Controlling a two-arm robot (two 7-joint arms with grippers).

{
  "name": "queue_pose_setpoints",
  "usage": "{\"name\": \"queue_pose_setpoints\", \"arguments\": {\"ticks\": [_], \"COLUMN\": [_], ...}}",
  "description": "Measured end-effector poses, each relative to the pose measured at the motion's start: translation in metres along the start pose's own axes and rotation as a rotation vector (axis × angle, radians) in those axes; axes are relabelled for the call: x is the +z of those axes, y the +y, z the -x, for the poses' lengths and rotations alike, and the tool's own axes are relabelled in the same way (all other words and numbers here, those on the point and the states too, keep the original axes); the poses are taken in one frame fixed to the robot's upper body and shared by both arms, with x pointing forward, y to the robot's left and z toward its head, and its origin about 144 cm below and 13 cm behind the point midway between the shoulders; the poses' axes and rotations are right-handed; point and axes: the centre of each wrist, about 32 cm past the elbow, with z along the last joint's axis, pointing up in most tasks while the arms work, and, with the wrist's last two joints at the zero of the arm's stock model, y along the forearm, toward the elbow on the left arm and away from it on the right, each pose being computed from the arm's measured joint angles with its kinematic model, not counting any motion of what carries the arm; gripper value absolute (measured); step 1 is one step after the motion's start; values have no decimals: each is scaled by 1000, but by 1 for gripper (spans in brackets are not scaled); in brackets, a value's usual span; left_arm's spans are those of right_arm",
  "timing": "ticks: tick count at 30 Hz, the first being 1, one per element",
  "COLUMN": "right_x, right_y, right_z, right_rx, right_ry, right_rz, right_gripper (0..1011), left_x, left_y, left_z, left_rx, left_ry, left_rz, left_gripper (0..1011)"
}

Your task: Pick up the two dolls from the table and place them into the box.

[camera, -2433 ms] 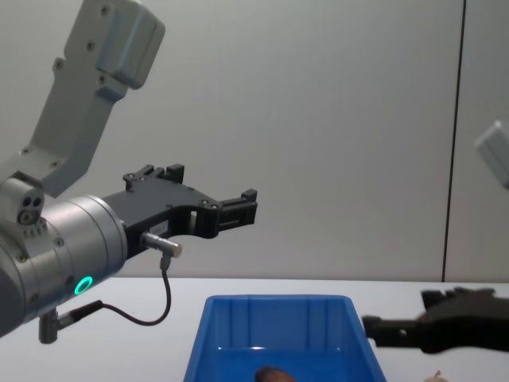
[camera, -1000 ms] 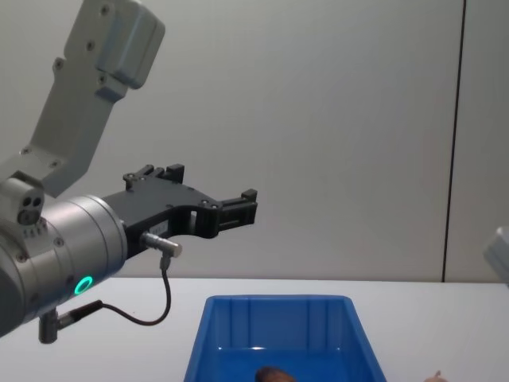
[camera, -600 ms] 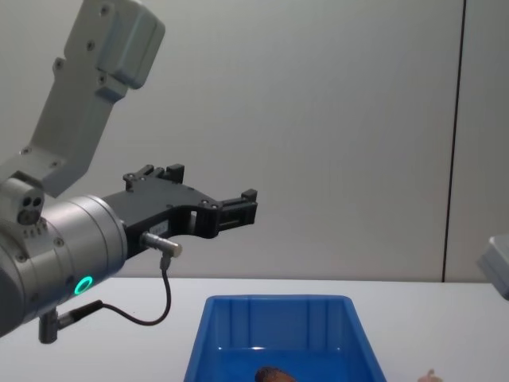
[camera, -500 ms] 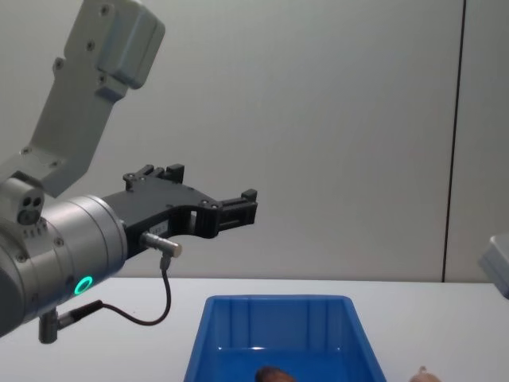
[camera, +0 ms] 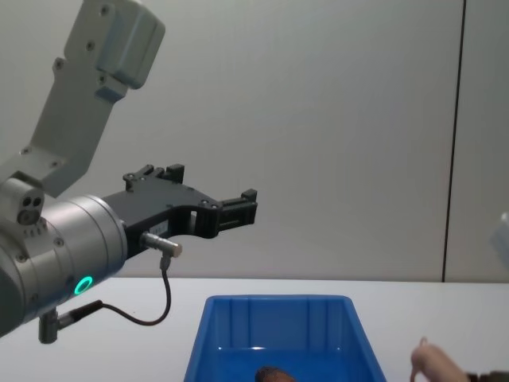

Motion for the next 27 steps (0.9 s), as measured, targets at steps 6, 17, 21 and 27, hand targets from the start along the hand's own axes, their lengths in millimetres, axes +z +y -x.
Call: {"name": "queue_pose_setpoints", "arguments": {"ticks": [6,17,21,27], "right_x": [11,34,43,55], "right_y": [-4,-7,-6,1], "right_z": [-1,0,2,10], "right_rx": [-14,52,95,171], "right_ry": [6,-6,-18,-38], "right_rz": [-74,-165,-185,-181], "right_gripper": [362,362,362,362], "left_x": [0,0,0,0], "left_y": [0,0,0,0], "left_z": [0,0,0,0], "left_rx": [0,0,0,0], "left_ry": [0,0,0,0], "left_rz": [0,0,0,0], "left_gripper": [1002,1001,1001,1001]}}
